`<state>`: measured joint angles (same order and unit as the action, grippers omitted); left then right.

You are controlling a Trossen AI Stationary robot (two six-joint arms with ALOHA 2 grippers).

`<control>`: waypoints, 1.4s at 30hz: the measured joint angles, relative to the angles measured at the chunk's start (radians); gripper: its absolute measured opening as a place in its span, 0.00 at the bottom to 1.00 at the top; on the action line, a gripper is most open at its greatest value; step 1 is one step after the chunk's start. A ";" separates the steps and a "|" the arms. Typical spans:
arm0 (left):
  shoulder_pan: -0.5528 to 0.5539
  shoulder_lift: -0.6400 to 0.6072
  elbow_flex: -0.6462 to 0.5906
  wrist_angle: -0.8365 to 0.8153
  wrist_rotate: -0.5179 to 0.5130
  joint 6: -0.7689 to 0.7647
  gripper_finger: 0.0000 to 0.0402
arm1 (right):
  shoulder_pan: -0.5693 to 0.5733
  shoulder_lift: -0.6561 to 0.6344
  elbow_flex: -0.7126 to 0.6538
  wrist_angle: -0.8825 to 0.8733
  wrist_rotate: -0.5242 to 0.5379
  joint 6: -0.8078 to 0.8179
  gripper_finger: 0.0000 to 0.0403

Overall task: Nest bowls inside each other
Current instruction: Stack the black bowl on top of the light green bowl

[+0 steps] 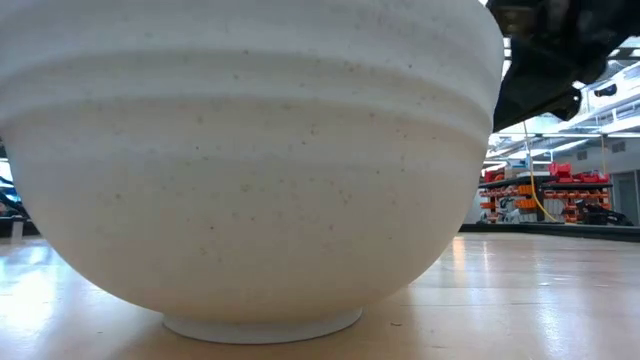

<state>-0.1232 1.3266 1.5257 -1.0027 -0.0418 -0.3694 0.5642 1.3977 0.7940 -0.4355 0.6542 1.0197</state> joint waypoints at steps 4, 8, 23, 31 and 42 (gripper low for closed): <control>0.030 0.012 0.001 0.000 0.000 0.037 0.03 | -0.067 0.000 0.000 0.000 0.001 -0.026 0.01; 0.053 0.037 0.001 -0.001 0.001 0.075 0.02 | -0.137 0.000 0.000 0.003 0.001 -0.068 0.01; 0.119 0.143 0.000 -0.003 0.018 0.114 0.04 | -0.252 0.139 0.001 0.141 -0.092 -0.171 0.00; 0.151 0.143 0.000 -0.003 0.020 0.120 0.04 | -0.292 0.228 0.000 0.340 -0.155 -0.282 0.00; 0.162 0.143 0.000 0.003 0.020 0.127 0.04 | -0.356 0.235 0.000 0.537 -0.226 -0.392 0.00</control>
<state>0.0383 1.4696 1.5261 -0.9998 -0.0216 -0.2427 0.2084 1.6325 0.7941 0.1016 0.4286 0.6276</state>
